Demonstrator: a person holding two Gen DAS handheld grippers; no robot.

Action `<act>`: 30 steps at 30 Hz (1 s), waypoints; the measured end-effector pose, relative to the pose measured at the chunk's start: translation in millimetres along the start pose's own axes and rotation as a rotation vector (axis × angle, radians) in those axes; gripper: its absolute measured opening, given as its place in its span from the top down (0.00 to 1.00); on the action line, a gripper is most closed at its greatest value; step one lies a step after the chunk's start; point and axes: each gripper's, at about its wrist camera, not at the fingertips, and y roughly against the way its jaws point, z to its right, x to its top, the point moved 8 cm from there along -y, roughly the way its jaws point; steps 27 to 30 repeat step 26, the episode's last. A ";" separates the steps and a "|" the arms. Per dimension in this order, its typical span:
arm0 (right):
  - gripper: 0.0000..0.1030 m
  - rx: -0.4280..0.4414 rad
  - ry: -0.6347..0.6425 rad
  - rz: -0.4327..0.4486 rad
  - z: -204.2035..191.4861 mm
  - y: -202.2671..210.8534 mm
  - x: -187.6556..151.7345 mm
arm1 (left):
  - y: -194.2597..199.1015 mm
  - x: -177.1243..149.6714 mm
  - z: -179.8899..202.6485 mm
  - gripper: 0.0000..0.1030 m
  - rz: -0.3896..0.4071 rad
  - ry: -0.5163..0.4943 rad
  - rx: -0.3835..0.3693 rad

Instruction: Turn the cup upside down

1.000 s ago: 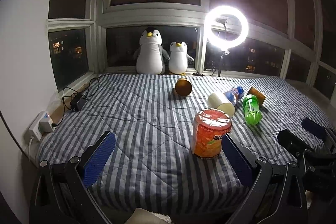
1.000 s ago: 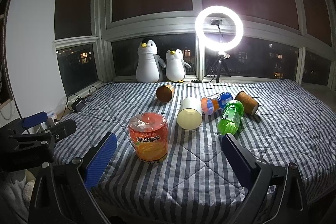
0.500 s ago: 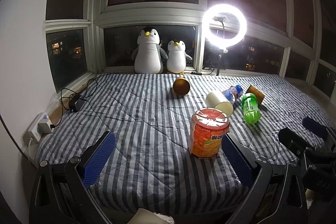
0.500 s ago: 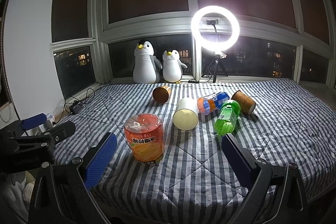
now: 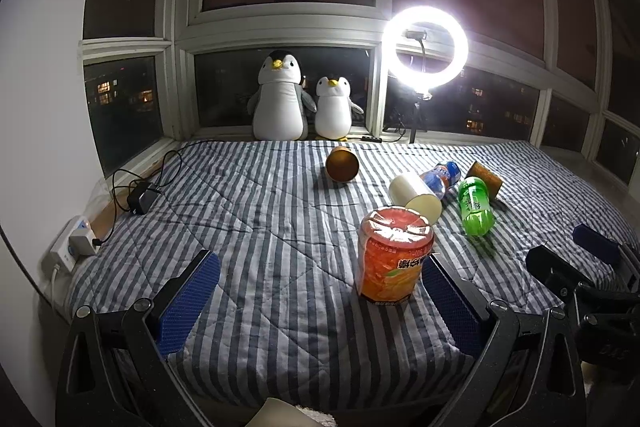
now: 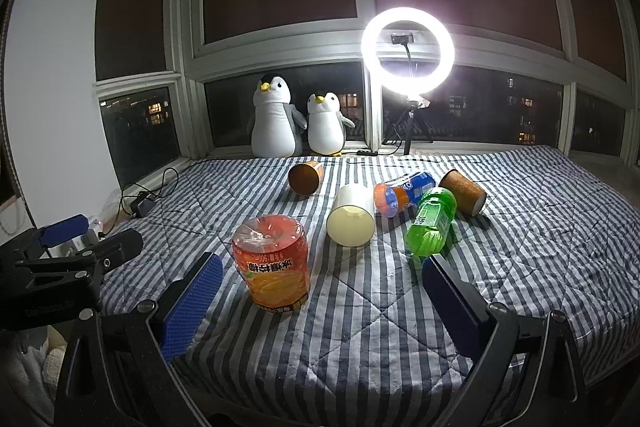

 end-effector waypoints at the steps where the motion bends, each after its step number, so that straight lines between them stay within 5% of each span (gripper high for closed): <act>1: 0.04 -0.001 0.000 -0.001 0.2 -0.5 -0.2 | 0.0 0.0 0.0 0.01 0.001 0.000 0.000; 30: 0.04 -0.002 -0.018 -0.025 5.0 -7.6 -6.4 | -8.4 -2.0 4.9 0.01 -0.002 -0.019 0.007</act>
